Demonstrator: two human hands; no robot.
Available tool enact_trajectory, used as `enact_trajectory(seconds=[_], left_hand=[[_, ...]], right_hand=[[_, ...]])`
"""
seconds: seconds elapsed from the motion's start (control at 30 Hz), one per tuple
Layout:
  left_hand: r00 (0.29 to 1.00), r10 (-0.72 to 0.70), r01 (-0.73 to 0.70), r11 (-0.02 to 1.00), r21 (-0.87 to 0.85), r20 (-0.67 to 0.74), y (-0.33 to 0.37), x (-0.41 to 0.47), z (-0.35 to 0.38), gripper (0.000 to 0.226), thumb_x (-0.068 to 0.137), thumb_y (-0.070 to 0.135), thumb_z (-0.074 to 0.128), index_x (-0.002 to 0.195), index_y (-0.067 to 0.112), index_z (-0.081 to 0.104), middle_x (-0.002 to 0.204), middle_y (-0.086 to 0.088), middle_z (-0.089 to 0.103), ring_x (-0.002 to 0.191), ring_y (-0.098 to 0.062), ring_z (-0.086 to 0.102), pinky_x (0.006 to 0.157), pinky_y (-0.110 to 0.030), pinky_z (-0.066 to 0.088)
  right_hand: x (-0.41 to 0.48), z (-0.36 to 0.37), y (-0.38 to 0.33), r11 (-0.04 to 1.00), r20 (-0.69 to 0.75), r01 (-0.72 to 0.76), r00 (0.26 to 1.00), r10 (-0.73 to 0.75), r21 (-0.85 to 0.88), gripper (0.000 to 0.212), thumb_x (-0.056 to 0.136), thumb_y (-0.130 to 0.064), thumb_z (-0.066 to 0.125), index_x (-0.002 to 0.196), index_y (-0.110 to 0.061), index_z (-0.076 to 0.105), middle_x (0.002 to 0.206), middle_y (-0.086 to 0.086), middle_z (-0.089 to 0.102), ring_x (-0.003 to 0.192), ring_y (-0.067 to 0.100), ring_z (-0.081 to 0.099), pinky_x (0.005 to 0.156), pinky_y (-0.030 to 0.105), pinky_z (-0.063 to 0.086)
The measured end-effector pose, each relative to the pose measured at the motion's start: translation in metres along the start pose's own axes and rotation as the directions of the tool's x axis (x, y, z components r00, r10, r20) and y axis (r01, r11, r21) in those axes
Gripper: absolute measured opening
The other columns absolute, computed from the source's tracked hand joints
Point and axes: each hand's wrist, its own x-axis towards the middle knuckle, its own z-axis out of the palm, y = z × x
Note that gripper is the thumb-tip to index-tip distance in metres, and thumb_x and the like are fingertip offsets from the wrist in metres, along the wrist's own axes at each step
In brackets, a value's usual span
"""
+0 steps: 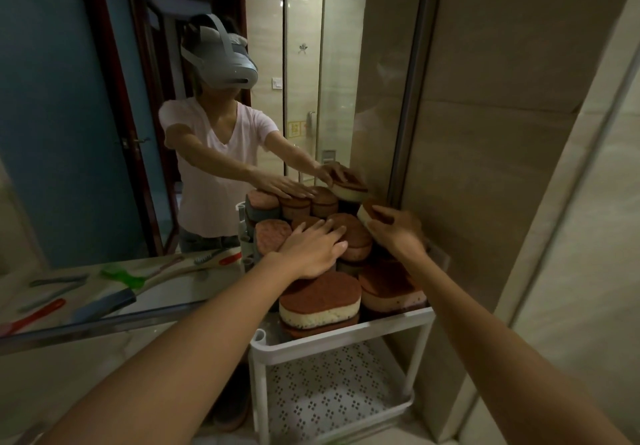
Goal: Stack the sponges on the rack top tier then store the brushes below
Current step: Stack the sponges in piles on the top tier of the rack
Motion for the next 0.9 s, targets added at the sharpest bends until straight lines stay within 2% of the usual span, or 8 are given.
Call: enact_trajectory(seconds=[0.1,0.2,0.37,0.5,0.57,0.67,0.77,0.9], left_hand=[[1.0,0.005,-0.005,1.0,0.01,-0.025,0.001,-0.001,0.002,0.05,0.1,0.038,0.017,0.148,0.021,0.016,0.158,-0.006,0.01,0.145,-0.022,0.009,0.116,-0.043,0.009],[0.999,0.001,0.0,1.0,0.023,-0.036,0.0,0.001,0.003,0.05,0.1,0.038,0.018,0.148,0.021,0.017,0.157,-0.006,0.012,0.145,-0.022,0.01,0.115,-0.043,0.01],[0.999,-0.002,0.002,1.0,0.008,-0.045,0.001,0.004,0.005,0.05,0.1,0.036,0.018,0.147,0.02,0.021,0.157,-0.008,0.015,0.145,-0.023,0.012,0.115,-0.045,0.011],[0.999,-0.029,0.03,0.997,-0.072,0.015,0.002,0.008,-0.001,0.049,0.1,0.037,0.017,0.147,0.021,0.022,0.157,-0.007,0.014,0.145,-0.023,0.01,0.115,-0.045,0.008],[0.998,-0.042,0.048,0.988,-0.15,0.046,0.002,0.01,-0.007,0.049,0.101,0.036,0.017,0.146,0.02,0.024,0.157,-0.006,0.014,0.145,-0.024,0.008,0.115,-0.045,0.005],[0.994,-0.075,0.055,0.97,-0.235,-0.076,0.002,0.006,-0.016,0.047,0.101,0.03,0.022,0.145,0.016,0.026,0.155,-0.008,0.021,0.144,-0.024,0.013,0.118,-0.045,0.007],[0.974,-0.139,0.07,0.936,-0.345,-0.179,0.0,-0.008,-0.029,0.044,0.099,0.024,0.031,0.141,0.011,0.036,0.148,-0.01,0.036,0.138,-0.026,0.03,0.115,-0.042,0.022],[0.908,-0.228,0.069,0.909,-0.411,-0.352,-0.006,-0.045,-0.043,0.033,0.097,0.02,0.038,0.119,0.006,0.058,0.126,-0.015,0.056,0.116,-0.027,0.051,0.094,-0.032,0.039]], right_hand=[[0.002,0.005,0.008,0.986,0.065,0.016,0.998,-0.005,-0.167,0.038,0.091,-0.03,0.054,0.128,-0.021,0.055,0.141,0.008,0.047,0.122,0.025,0.051,0.101,0.033,0.043],[0.001,0.006,0.012,0.965,0.119,0.045,0.993,-0.014,-0.257,0.038,0.098,-0.034,0.037,0.131,-0.024,0.053,0.145,0.007,0.042,0.134,0.027,0.036,0.11,0.039,0.034],[0.002,0.001,0.011,0.915,0.249,0.127,0.968,-0.03,-0.382,0.044,0.1,-0.023,0.022,0.138,-0.022,0.043,0.147,0.007,0.039,0.135,0.031,0.031,0.109,0.04,0.03],[0.001,0.001,0.005,0.946,0.274,0.075,0.962,0.016,-0.317,0.045,0.099,-0.028,0.022,0.139,-0.019,0.04,0.152,0.007,0.03,0.141,0.029,0.02,0.117,0.04,0.017],[-0.001,0.0,0.0,0.978,0.234,0.047,0.972,0.002,-0.202,0.044,0.098,-0.025,0.026,0.135,-0.012,0.046,0.15,0.011,0.033,0.14,0.028,0.025,0.117,0.042,0.019],[-0.009,-0.004,-0.008,0.968,0.201,0.122,0.977,-0.077,-0.22,0.042,0.094,-0.021,0.03,0.131,-0.014,0.049,0.144,0.014,0.041,0.135,0.031,0.033,0.112,0.048,0.025],[-0.025,-0.003,-0.023,0.953,0.127,0.213,0.974,-0.189,-0.216,0.034,0.09,-0.017,0.039,0.118,-0.01,0.057,0.127,0.014,0.055,0.119,0.031,0.049,0.101,0.042,0.039],[-0.058,0.014,-0.057,0.901,0.113,0.381,0.924,-0.365,-0.206,0.033,0.09,-0.012,0.045,0.121,-0.009,0.057,0.125,0.009,0.053,0.112,0.024,0.052,0.092,0.034,0.044]])
